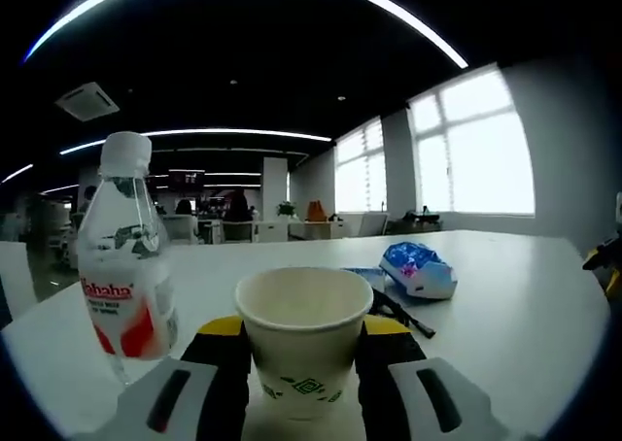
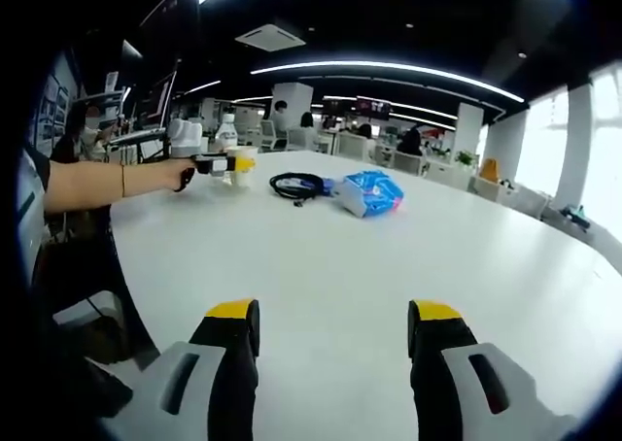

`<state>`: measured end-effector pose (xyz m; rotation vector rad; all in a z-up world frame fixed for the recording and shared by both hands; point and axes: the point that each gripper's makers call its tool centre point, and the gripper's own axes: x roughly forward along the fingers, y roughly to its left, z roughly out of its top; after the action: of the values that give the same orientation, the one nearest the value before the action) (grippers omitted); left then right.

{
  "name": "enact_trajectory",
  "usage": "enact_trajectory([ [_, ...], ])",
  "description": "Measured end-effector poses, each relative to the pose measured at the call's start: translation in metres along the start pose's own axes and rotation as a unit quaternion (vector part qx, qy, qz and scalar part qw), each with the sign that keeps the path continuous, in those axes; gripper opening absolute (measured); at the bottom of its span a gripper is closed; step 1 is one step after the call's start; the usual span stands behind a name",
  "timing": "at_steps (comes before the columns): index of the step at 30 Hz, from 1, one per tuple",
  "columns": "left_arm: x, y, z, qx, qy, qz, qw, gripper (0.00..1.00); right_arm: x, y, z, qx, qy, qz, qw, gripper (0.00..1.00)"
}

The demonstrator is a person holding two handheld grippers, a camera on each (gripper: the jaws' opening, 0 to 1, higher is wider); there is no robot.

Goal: Arrange the tabletop items into an orderly group along one side of the table until the central work area is clear of visible clutter.

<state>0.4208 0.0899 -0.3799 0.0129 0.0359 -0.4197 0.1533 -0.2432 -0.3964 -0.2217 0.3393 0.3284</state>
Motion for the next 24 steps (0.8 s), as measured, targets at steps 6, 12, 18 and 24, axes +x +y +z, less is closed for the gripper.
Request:
enact_trajectory([
  [6, 0.005, 0.001, -0.002, 0.008, 0.009, 0.002, 0.9999, 0.41, 0.001, -0.002, -0.001, 0.004, -0.002, -0.001, 1.0, 0.59],
  [12, 0.009, 0.005, -0.001, 0.022, 0.018, 0.009, 0.9996, 0.41, 0.002, -0.005, -0.004, 0.004, 0.004, -0.003, 1.0, 0.59],
  [18, 0.011, 0.009, -0.006, 0.035, 0.034, 0.016, 0.9987, 0.41, 0.003, -0.008, -0.004, 0.005, 0.004, -0.006, 1.0, 0.6],
  [24, 0.014, 0.011, -0.007, 0.037, 0.032, 0.016, 0.9987, 0.42, 0.005, -0.008, -0.003, 0.005, 0.004, -0.004, 1.0, 0.6],
])
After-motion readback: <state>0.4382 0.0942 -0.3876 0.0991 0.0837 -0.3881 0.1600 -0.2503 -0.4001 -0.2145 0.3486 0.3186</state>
